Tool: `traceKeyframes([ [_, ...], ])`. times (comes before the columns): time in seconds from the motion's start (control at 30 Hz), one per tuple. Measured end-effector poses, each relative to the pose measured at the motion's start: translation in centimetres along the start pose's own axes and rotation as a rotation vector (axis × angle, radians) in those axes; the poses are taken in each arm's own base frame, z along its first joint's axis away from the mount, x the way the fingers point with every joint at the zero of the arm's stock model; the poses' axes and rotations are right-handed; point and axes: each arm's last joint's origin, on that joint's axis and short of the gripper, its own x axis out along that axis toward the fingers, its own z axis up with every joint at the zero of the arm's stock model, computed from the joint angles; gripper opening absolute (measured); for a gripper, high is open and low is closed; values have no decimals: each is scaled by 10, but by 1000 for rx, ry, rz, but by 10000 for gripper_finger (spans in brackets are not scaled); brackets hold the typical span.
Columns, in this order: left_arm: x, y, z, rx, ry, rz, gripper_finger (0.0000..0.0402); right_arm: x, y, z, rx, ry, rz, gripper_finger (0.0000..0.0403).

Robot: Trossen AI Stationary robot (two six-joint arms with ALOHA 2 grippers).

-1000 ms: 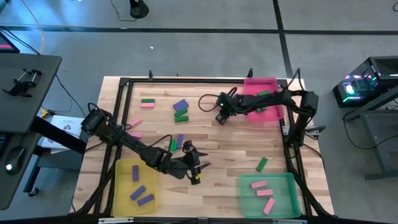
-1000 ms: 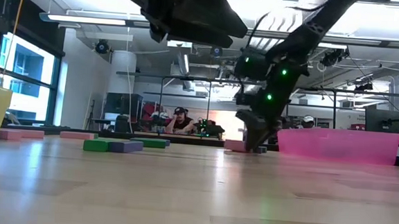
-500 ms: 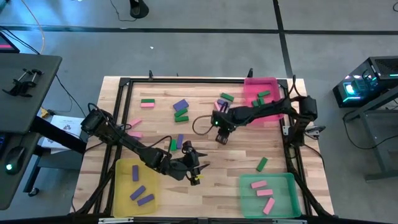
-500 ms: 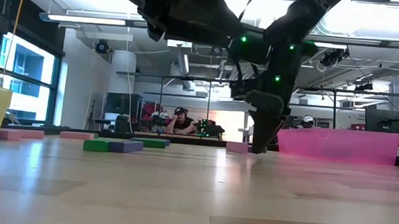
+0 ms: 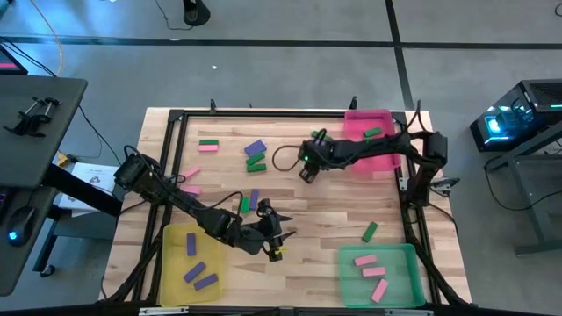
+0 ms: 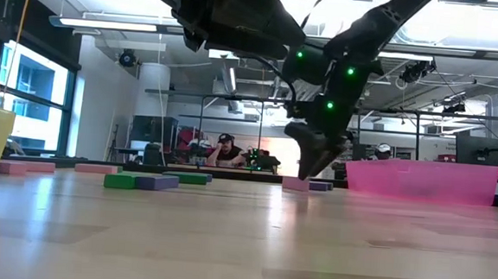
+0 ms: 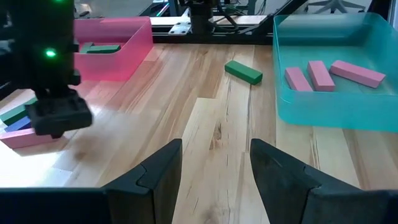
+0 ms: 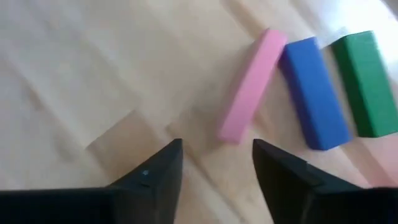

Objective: Sort blocks
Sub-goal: Put the pink block into the green bin

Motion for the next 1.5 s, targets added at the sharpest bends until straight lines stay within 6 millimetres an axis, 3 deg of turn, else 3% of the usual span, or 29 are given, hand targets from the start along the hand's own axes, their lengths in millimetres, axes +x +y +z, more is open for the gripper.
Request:
traceKeyframes([
  [0.17, 0, 0, 0, 1, 0, 0, 177, 6, -14, 6, 83, -11, -21, 233],
  [0.37, 0, 0, 0, 1, 1, 0, 177, 25, -13, 6, 80, 5, 23, 217],
  [0.6, 0, 0, 0, 2, 1, 0, 177, 33, -7, 6, 52, -5, 35, 133],
  [0.77, 0, 0, 0, 4, 3, 0, 177, 26, 5, 2, -46, -19, 36, 37],
  [0.83, 0, 0, -1, 7, 6, 1, 177, 19, 14, -2, -104, -18, 37, 26],
  [0.93, 0, 0, -1, 5, 11, 2, 177, -1, 33, -15, -182, -4, 30, 29],
  [1.1, -2, -2, -3, 5, 19, -3, 177, -53, 64, -49, -309, 8, -31, 34],
  [1.33, -6, -7, -4, 10, 16, -18, 177, -146, 91, -125, -450, 8, 37, 28],
  [1.5, -6, -7, -4, 9, 14, -21, 177, -206, 99, -190, -542, 45, 241, 28],
])
